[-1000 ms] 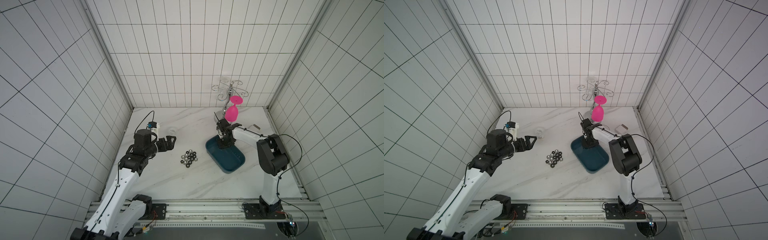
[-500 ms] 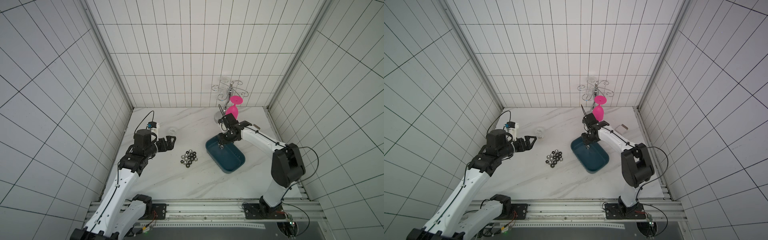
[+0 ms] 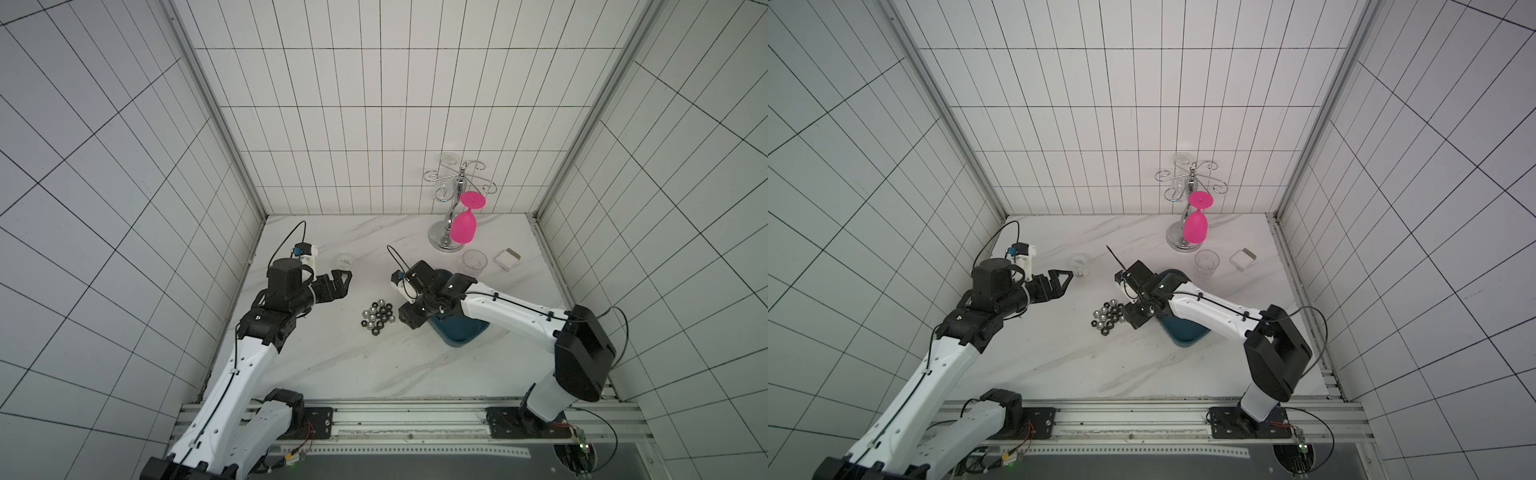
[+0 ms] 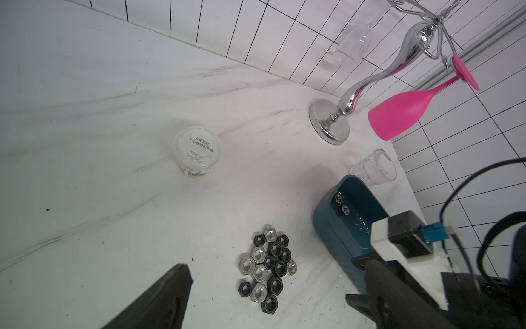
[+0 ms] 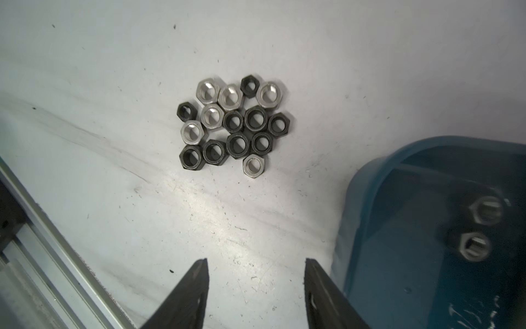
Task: Put the nuts on the desktop into the storage box
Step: Pick up the nut from the center of the board.
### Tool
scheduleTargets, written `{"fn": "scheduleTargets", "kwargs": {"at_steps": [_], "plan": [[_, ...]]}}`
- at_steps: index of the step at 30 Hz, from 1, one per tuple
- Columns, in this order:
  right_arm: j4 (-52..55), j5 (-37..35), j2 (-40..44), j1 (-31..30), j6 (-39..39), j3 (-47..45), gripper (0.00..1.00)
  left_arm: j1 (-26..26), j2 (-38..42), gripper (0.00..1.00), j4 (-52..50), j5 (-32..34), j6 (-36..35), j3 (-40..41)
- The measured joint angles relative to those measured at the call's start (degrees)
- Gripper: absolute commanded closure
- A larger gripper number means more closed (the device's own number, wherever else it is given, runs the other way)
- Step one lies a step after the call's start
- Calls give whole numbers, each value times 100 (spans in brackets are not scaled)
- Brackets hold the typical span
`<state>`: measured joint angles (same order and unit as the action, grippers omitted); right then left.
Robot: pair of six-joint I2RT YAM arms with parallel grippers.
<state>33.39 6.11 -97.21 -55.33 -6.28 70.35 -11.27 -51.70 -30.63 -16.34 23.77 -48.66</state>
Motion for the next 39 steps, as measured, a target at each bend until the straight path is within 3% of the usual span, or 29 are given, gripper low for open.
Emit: {"fn": "scheduleTargets", "kwargs": {"at_steps": [9, 21, 26, 30, 39], "plan": [[-162, -2, -1180, -57, -42, 258, 45, 0, 50, 2, -9, 2, -20, 0], [-376, -68, -1727, -127, -44, 778, 50, 2, 68, 2, -7, 24, -42, 33], [-378, -140, -1891, -164, -39, 997, 60, 2, 87, 1, -13, 44, -70, 42], [-378, -247, -1943, -238, -28, 1056, 77, 2, 153, 1, -44, 111, -122, 42], [-291, -496, -1495, -319, -50, 809, 79, 2, 179, 1, -42, 127, -127, 42]]}}
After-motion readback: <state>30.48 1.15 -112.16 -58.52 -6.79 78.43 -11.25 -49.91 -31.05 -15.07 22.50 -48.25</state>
